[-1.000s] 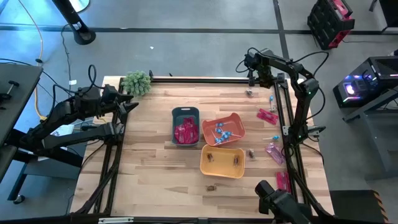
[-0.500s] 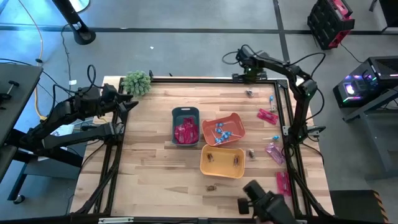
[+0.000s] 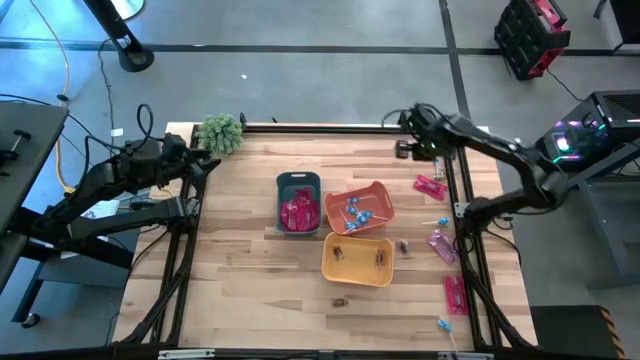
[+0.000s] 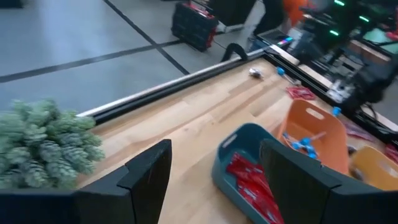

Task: Sort candy
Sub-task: Put the blue lollipop into the orange bin

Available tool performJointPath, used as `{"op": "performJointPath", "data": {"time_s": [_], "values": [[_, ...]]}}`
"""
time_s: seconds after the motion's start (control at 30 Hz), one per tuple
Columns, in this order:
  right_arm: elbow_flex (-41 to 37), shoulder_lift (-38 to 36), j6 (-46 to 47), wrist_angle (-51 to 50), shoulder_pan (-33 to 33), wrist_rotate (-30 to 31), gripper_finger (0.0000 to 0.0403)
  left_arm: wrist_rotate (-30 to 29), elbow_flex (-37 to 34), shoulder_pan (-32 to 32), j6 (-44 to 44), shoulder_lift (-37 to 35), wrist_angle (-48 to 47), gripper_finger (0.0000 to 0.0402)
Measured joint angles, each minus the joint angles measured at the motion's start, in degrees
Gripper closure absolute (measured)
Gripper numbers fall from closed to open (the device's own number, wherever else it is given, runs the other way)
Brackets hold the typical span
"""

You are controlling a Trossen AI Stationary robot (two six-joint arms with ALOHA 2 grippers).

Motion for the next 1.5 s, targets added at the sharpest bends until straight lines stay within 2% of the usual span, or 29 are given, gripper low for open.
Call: {"op": "performJointPath", "data": {"time_s": [0.1, 0.23, 0.43, 0.53, 0.7, 0.8, 0.9, 1.2, 1.4, 1.5], "values": [[-4.6, -4.3, 5.7, -0.3, 0.8, 5.9, 0.0403, -2.3, 0.0, 0.0, 0.0, 0.0, 0.1, 0.0163], [-10.0, -4.3, 9.1, 2.2, -0.5, 12.3, 0.0402, -2.9, 0.0, 0.0, -1.0, 0.0, 0.4, 0.0163], [-15.4, -2.5, 8.9, 11.2, -5.2, 14.8, 0.0391, -2.9, 0.0, 0.0, -5.5, 0.0, 0.4, 0.0163], [-17.3, -2.0, 8.9, 15.1, -7.6, 15.7, 0.0361, -2.6, 0.0, 0.0, -6.0, 0.0, 0.4, 0.0163], [-18.0, -1.1, 5.0, 22.6, -8.7, 17.3, 0.0284, -2.6, 0.0, 0.0, -6.0, 0.0, 0.4, 0.0163], [-18.0, -0.3, 4.0, 21.8, -9.5, 19.4, 0.0239, -2.6, 0.0, 0.0, -6.1, 0.1, 0.4, 0.0163], [-18.0, 1.7, 4.7, 20.0, -10.5, 18.9, 0.0213, -2.5, 0.0, 0.0, -6.1, 0.1, 0.4, 0.0163], [-17.6, 12.9, 8.9, 23.6, -10.1, 20.2, 0.0206, -3.5, 0.0, 0.0, -6.0, 0.2, 0.4, 0.0163], [-17.7, 14.4, 8.9, 25.1, -9.5, 21.3, 0.0211, -3.6, 0.0, 0.0, -6.0, 0.4, 0.4, 0.0163], [-18.0, 14.5, 8.9, 25.0, -9.4, 21.5, 0.0235, -4.6, 0.0, 0.0, -5.9, 0.5, 0.4, 0.0163]]}}
